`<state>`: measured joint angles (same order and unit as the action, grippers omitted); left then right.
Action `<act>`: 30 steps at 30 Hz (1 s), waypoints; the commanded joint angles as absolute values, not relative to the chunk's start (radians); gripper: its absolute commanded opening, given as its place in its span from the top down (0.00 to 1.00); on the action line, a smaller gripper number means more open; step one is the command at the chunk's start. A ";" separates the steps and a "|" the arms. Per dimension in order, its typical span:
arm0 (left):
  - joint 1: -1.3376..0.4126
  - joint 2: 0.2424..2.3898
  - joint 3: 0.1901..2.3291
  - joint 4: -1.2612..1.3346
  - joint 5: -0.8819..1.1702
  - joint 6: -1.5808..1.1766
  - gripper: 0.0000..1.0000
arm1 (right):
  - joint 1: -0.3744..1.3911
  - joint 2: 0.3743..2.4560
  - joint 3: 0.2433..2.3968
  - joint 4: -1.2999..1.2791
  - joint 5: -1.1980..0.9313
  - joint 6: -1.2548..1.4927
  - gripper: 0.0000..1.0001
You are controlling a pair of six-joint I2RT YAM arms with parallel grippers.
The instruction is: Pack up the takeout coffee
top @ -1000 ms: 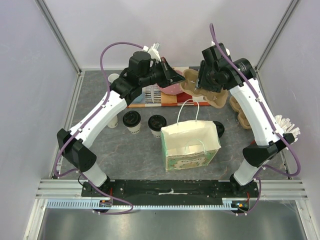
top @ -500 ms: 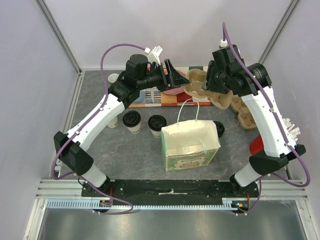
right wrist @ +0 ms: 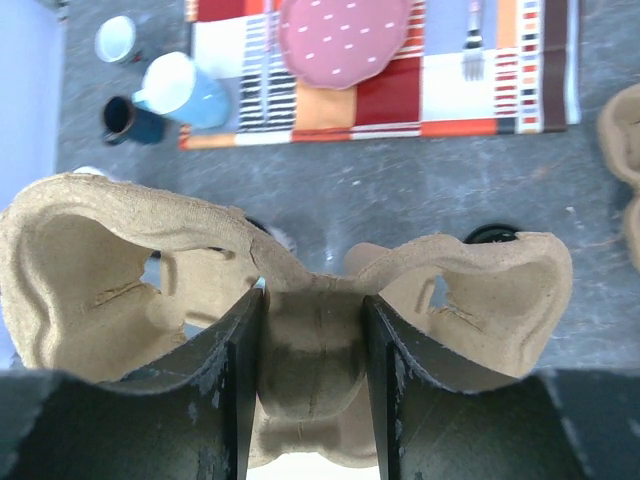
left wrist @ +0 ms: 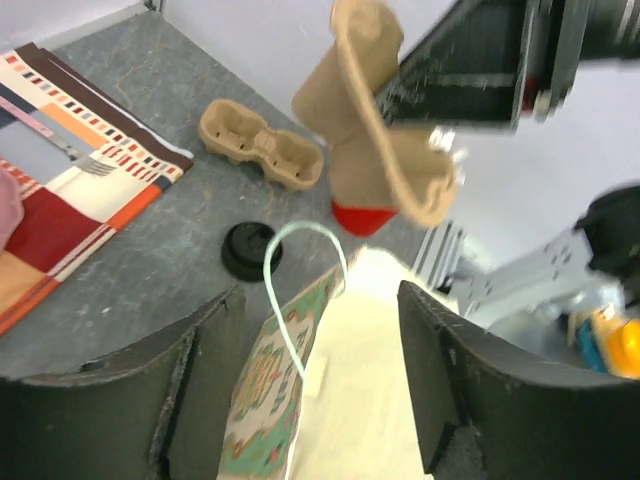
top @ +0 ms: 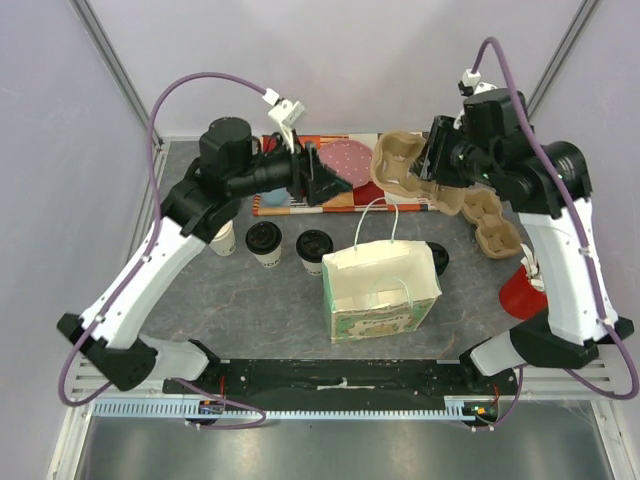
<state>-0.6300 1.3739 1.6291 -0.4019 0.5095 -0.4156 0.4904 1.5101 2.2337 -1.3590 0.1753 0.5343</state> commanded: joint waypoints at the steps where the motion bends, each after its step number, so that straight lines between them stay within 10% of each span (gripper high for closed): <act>1: -0.657 1.293 1.562 -0.662 0.546 -0.028 0.33 | 0.491 1.405 2.226 -1.433 -0.038 0.517 0.55; 15: -0.776 1.376 1.525 -0.750 0.515 0.018 0.35 | 0.506 1.213 1.902 -1.279 -0.362 0.659 0.66; 30: -0.793 1.324 1.414 -0.727 0.531 0.009 0.61 | 0.698 1.276 1.862 -1.397 -0.115 0.735 0.68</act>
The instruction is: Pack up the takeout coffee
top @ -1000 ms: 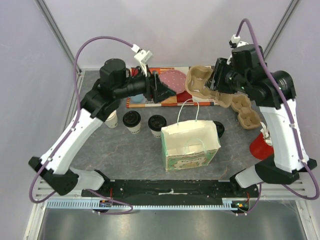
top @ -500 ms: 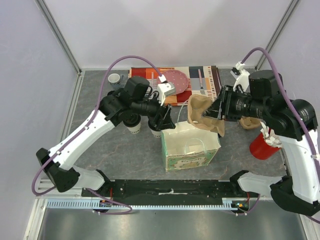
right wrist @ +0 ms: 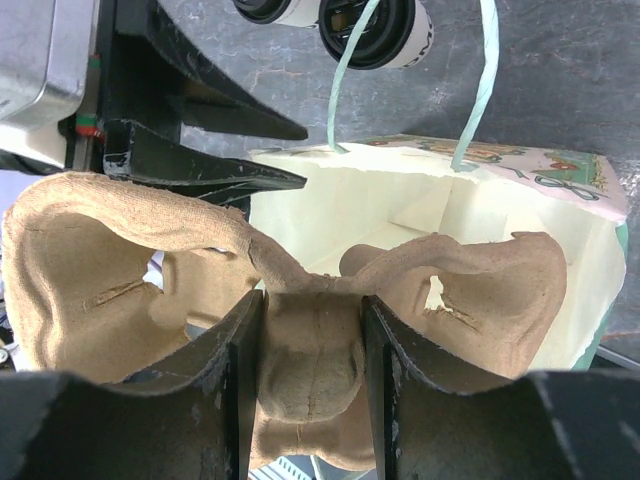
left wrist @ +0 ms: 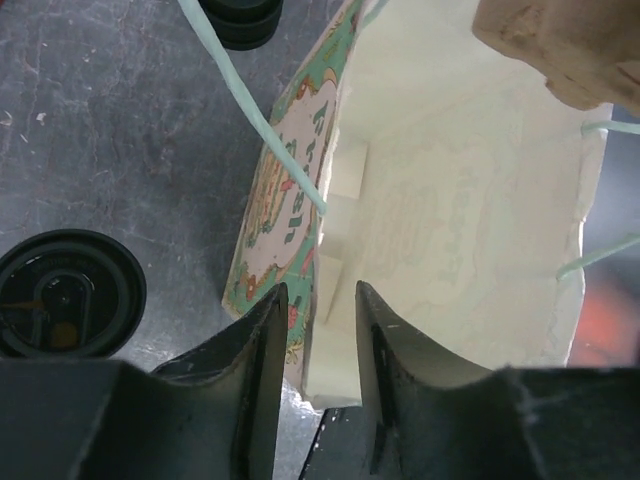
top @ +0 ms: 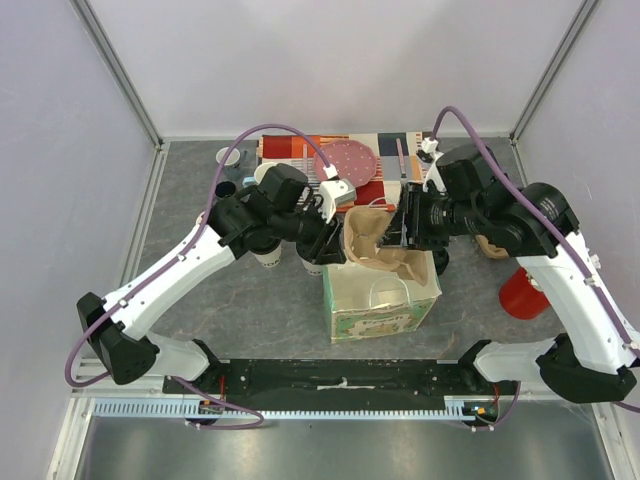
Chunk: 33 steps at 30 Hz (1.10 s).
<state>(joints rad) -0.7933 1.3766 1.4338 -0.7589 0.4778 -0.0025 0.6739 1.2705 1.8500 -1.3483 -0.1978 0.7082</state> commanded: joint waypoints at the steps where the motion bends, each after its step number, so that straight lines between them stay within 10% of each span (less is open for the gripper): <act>1: -0.795 1.321 1.408 -0.726 0.535 0.009 0.63 | 0.701 1.276 1.856 -1.408 -0.100 0.729 0.68; 9: -0.793 1.316 1.401 -0.701 0.499 0.009 0.98 | 0.750 1.327 1.822 -1.436 -0.054 0.661 0.68; 33: -0.795 1.296 1.350 -0.585 0.474 -0.072 0.98 | 0.874 1.345 1.658 -1.459 0.112 0.701 0.69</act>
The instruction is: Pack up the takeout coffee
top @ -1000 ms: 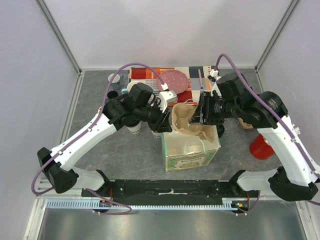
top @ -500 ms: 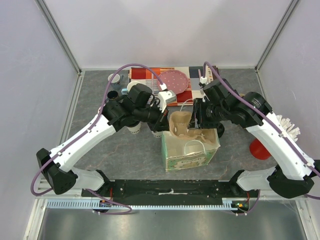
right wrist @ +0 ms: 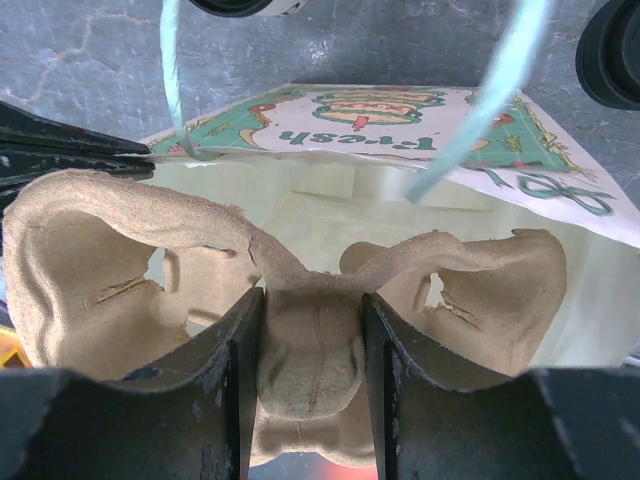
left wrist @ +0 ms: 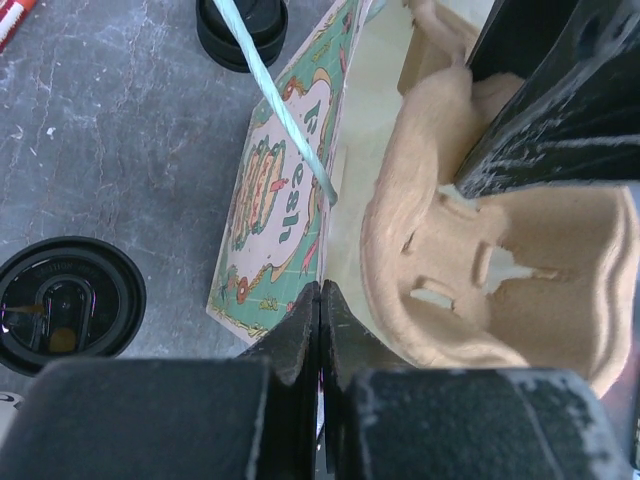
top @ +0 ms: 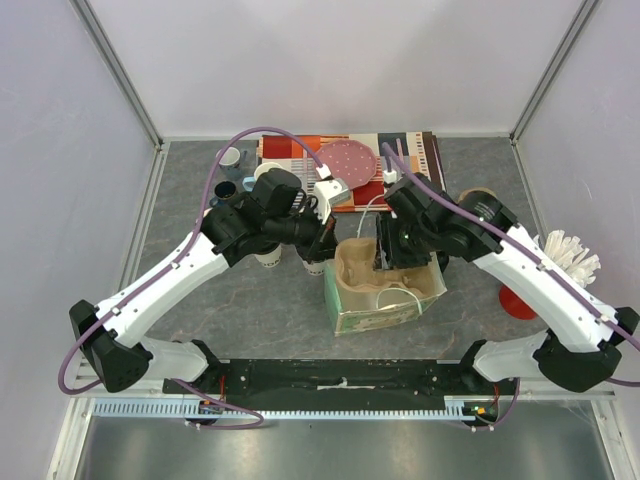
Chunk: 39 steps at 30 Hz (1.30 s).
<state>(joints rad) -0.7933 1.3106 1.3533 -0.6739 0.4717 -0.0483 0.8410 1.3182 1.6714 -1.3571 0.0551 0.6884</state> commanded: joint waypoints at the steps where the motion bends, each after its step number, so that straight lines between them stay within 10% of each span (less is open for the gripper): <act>1: -0.795 1.299 1.354 -0.581 0.479 -0.071 0.98 | 0.879 1.350 1.657 -1.459 0.133 0.700 0.69; 32: -0.792 1.315 1.355 -0.560 0.551 -0.002 0.98 | 0.945 1.375 1.428 -1.341 0.328 0.678 0.67; 39: -0.799 1.327 1.367 -0.526 0.563 -0.051 0.98 | 0.975 1.388 1.368 -1.218 0.331 0.752 0.54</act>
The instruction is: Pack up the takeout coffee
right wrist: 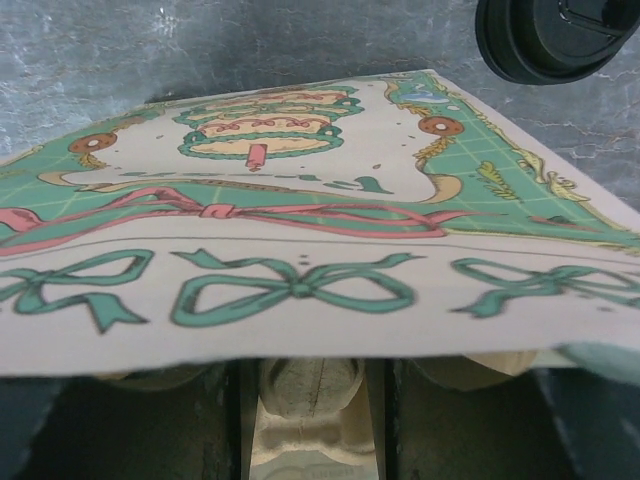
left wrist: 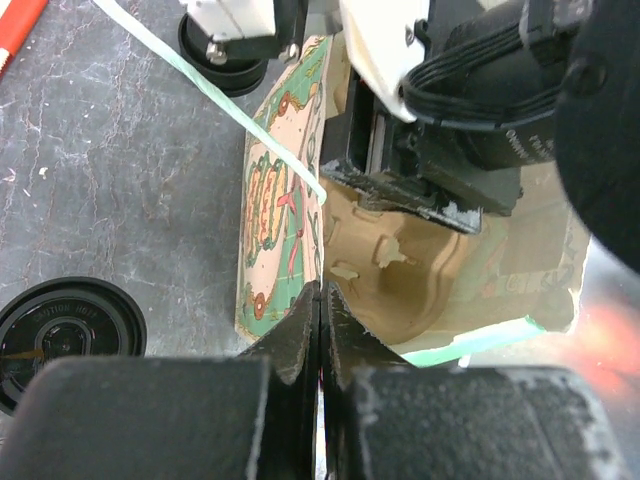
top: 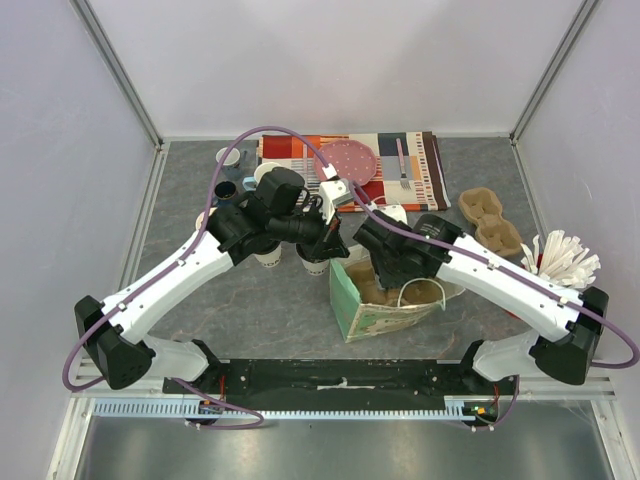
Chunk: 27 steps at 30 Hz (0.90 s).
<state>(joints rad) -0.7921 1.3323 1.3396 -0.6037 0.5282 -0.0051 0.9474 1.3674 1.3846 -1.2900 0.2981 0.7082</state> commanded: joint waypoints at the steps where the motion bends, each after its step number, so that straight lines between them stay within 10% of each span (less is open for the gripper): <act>1: -0.798 1.333 1.371 -0.525 0.563 -0.054 0.98 | 0.983 1.420 1.371 -1.218 0.331 0.747 0.53; 16: -0.799 1.338 1.368 -0.509 0.566 -0.028 0.98 | 1.000 1.404 1.359 -1.200 0.307 0.729 0.09; 27: -0.804 1.330 1.348 -0.477 0.555 0.080 0.98 | 1.045 1.388 1.496 -1.239 0.296 0.669 0.02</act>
<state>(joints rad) -0.7914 1.3331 1.3396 -0.5926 0.5270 0.0177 0.9939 1.4071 1.3952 -1.2964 0.3214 0.7292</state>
